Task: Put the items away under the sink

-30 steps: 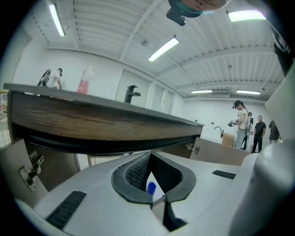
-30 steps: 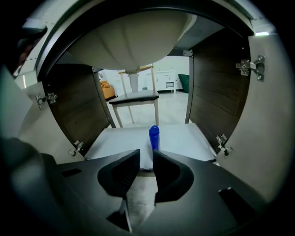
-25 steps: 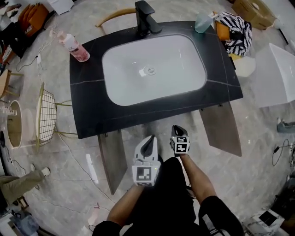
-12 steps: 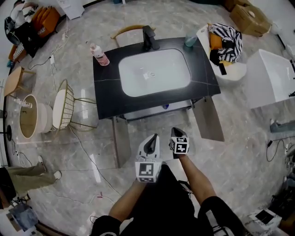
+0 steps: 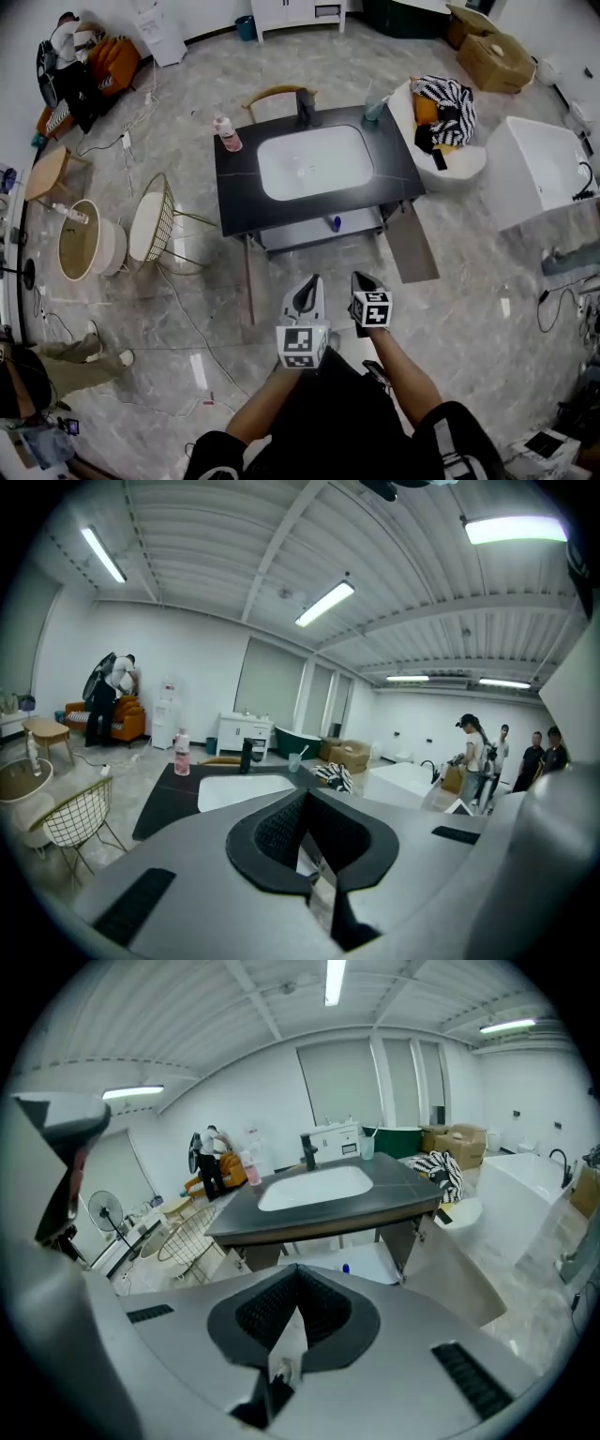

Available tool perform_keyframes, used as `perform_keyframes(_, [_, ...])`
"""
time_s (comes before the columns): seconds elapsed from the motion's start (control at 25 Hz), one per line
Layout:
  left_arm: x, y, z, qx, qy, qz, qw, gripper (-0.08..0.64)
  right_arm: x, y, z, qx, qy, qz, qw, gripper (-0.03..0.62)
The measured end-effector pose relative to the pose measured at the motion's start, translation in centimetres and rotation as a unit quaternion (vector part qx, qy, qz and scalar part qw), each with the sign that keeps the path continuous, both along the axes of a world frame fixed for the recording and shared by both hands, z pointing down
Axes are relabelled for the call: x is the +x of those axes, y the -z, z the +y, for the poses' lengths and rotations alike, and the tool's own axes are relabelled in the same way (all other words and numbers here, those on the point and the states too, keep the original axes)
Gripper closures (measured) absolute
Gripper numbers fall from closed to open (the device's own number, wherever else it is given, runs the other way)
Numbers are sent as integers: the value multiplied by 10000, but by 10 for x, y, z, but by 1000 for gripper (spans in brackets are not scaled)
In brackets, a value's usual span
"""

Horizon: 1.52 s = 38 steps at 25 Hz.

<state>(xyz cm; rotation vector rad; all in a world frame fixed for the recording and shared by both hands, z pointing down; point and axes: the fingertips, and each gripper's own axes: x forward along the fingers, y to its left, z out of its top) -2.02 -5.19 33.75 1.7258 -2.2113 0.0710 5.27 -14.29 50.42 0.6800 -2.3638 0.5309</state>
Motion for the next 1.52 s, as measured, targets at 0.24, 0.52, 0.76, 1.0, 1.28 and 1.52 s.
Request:
perform_keyframes(0.24, [6,30,25,167,-273,-27,9995,545,18,101,30,385,-179,-722,9965,581])
perform_keyframes(0.52, [-6,65,58,288,-503,-61,9983,545,35,223,74,1205,-514,-1581,9787,581])
perform_keyframes(0.76, [-15,97,76,583,-430,-302,9969,545,43,273,124,1738,-494,-1966,9637,581])
perform_keyframes(1.0, [-6,89,82,600,-568,-339,9960,545,44,264,132,1809,-594,-1901,9631,581])
perform_keyframes(1.28, [-8,89,85,654,-592,-420,9952,545,38,256,132,1769,-533,-1849,9652,581])
perform_keyframes(1.52, [-10,84,86,609,-708,-339,9951,545,33,250,134,1694,-633,-1820,9665,581])
